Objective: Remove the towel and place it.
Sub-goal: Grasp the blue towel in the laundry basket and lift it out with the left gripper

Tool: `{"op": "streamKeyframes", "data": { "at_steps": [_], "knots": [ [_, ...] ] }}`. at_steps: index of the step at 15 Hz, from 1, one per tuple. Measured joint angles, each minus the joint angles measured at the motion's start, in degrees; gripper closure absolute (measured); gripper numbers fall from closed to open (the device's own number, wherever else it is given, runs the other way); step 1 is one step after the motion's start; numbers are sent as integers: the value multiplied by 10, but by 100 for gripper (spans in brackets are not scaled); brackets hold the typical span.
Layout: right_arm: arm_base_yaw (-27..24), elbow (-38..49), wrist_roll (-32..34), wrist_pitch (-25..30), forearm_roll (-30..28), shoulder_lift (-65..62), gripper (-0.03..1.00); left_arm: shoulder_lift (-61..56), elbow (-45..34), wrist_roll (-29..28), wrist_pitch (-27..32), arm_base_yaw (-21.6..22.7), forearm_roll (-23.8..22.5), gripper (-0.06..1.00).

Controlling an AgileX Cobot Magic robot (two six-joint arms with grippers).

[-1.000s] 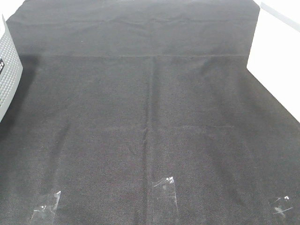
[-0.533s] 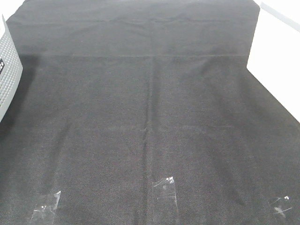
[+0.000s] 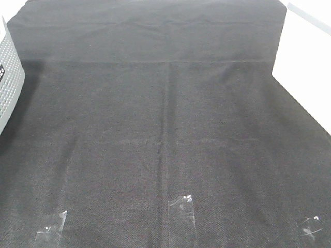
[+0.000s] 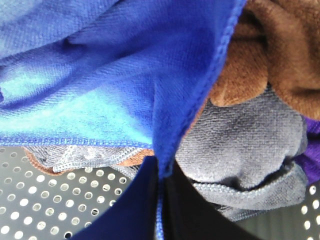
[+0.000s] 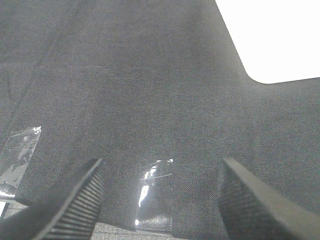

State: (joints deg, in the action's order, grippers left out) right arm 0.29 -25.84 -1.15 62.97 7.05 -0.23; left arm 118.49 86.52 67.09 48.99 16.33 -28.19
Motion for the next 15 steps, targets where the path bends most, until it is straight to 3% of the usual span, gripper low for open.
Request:
{"op": "streamKeyframes", "data": {
  "at_steps": [7,12,15],
  "knots": [
    [0,0,0,0,1,0,33,-69,45,-91,5,-32,3,94],
    [0,0,0,0,1,0,33,-138,45,-92,8,-45,38,94],
    [0,0,0,0,1,0,33,-184,45,-98,-2,-45,93,94]
  ]
}}
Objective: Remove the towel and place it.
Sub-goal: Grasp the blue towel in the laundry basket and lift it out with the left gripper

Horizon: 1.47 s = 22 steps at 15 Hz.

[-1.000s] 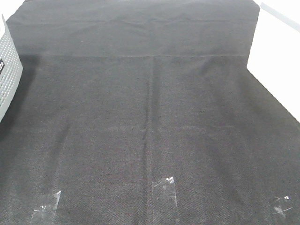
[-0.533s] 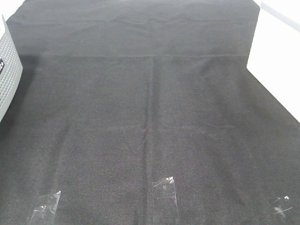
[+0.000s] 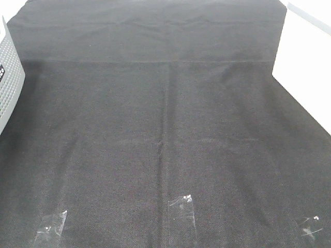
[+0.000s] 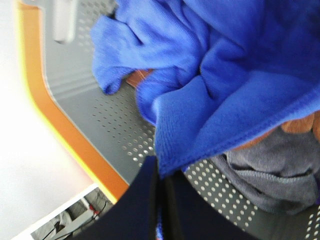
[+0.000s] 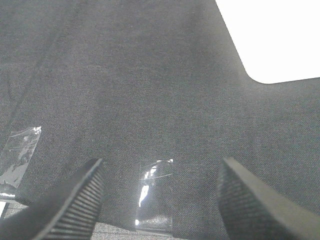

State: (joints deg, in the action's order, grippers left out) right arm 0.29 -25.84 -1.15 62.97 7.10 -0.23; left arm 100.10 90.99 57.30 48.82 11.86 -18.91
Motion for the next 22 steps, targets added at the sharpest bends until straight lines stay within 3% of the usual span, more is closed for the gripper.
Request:
{"op": "streamKeyframes", "data": {
  "at_steps": [5,10,16,19,22],
  "knots": [
    [0,0,0,0,0,0,33,-61,0,-66,-28,-1,12,94],
    [0,0,0,0,0,0,33,-127,0,-69,-77,-7,9,94],
    [0,0,0,0,0,0,33,-189,0,-69,-179,-83,-14,94],
    [0,0,0,-1,6,0,33,-201,1,-74,-191,-137,-18,94],
    [0,-4,-14,-24,54,0,33,-201,1,-95,-193,-188,-18,94]
  ]
}}
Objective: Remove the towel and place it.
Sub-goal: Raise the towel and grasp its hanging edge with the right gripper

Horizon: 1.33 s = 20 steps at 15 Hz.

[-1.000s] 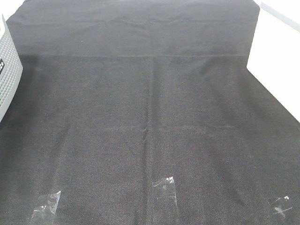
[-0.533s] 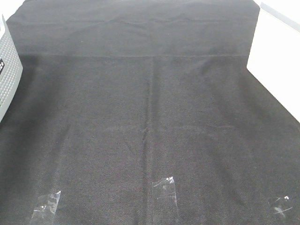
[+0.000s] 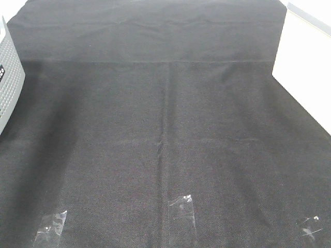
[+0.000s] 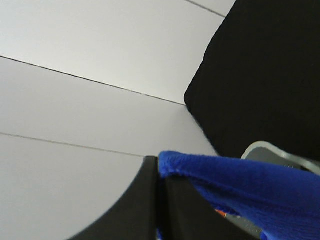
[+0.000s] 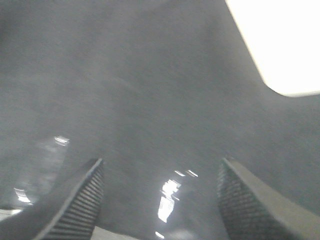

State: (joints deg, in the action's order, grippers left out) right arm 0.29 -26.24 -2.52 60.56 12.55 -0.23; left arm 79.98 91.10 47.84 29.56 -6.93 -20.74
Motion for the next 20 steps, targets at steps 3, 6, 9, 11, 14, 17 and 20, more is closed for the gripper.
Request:
{"op": "streamKeyframes", "data": {
  "at_steps": [3,6,9,11,14,17,20],
  "knots": [
    [0,-3,-67,-33,91,26,33,0,0,-2,-6,-33,0,94],
    [0,-4,-232,-60,225,115,33,0,0,-5,-14,-58,0,94],
    [0,-4,-427,-69,383,241,33,0,0,-64,-41,-61,1,94],
    [0,-4,-577,-69,511,336,33,0,0,-120,-50,-61,15,94],
    [0,-4,-814,-30,696,480,33,0,0,-140,-52,-62,45,94],
    [0,-10,-981,41,812,619,33,1,0,-124,-52,-100,48,94],
    [0,-54,-1056,70,838,729,23,11,0,-94,-51,-142,48,94]
  ]
}}
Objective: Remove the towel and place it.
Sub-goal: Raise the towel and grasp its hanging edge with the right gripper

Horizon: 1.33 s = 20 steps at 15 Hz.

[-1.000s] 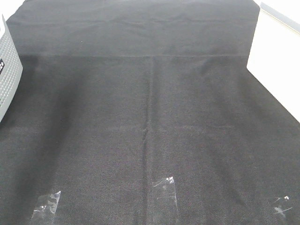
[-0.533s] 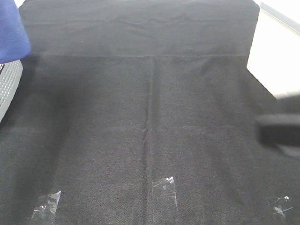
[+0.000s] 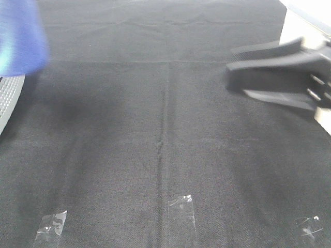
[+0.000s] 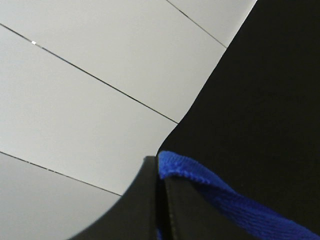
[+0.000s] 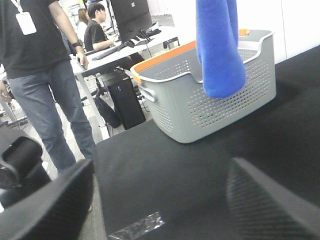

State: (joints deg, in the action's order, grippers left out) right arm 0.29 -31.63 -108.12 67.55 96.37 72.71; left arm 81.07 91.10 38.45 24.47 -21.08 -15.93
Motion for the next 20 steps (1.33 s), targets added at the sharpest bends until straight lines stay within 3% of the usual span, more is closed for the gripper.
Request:
{"op": "streamKeyframes", "data": {
  "at_steps": [4,6,7,9,15,20],
  "knots": [
    [9,-80,-29,0,15,100,14,11,0,10,4,-56,-1,94],
    [53,-130,-48,-11,17,147,13,11,0,14,4,-83,-1,94],
    [108,-183,-59,-50,19,200,13,11,0,15,4,-102,-1,94],
    [144,-254,-66,-77,28,261,13,11,0,16,4,-117,-1,94],
    [213,-398,-36,-86,30,406,13,11,0,16,4,-119,37,94],
    [242,-437,-36,-87,29,455,13,11,0,16,5,-119,83,94]
  ]
}}
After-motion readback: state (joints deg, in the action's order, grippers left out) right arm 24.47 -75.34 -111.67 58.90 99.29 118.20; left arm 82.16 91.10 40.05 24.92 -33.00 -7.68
